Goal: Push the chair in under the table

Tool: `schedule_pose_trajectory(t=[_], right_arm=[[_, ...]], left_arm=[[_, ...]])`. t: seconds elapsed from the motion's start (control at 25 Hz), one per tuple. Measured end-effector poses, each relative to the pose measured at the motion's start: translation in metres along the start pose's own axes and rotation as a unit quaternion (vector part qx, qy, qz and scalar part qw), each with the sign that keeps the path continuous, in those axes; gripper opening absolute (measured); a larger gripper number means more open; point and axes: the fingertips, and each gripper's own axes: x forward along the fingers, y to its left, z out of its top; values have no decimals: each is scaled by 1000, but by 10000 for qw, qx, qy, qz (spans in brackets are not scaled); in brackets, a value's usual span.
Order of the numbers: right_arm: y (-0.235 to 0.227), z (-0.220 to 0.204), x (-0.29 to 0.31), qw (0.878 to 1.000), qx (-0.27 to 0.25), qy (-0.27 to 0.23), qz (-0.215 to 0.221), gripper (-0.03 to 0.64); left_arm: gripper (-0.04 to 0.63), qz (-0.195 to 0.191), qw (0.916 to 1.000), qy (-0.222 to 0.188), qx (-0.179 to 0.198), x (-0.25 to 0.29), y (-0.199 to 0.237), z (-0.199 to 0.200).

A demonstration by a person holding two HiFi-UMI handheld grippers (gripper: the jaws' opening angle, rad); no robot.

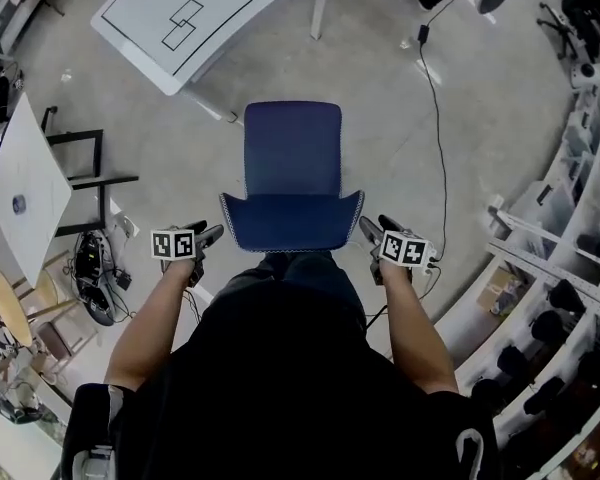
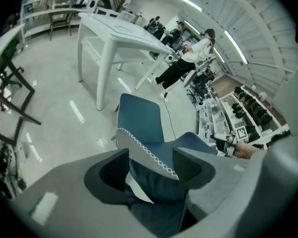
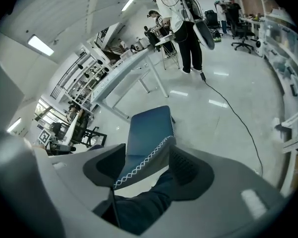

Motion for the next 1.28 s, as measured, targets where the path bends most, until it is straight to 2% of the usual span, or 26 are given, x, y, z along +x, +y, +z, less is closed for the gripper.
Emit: schedule_pose_trajectory(t=[0.08,0.44,1.28], right_arm=[[-2,-4,8,9999,93,110,61,305],[7,-19,39,9971,411,458,443,331],[16,-45,91,9909,677,1119,329,344]], left_arm=[[278,-83,9996,-54,-249,10,-3,-2],[313,-149,9981,179,-575,55,-16,-7],[339,29,9933,698,-926,112,0,-21]])
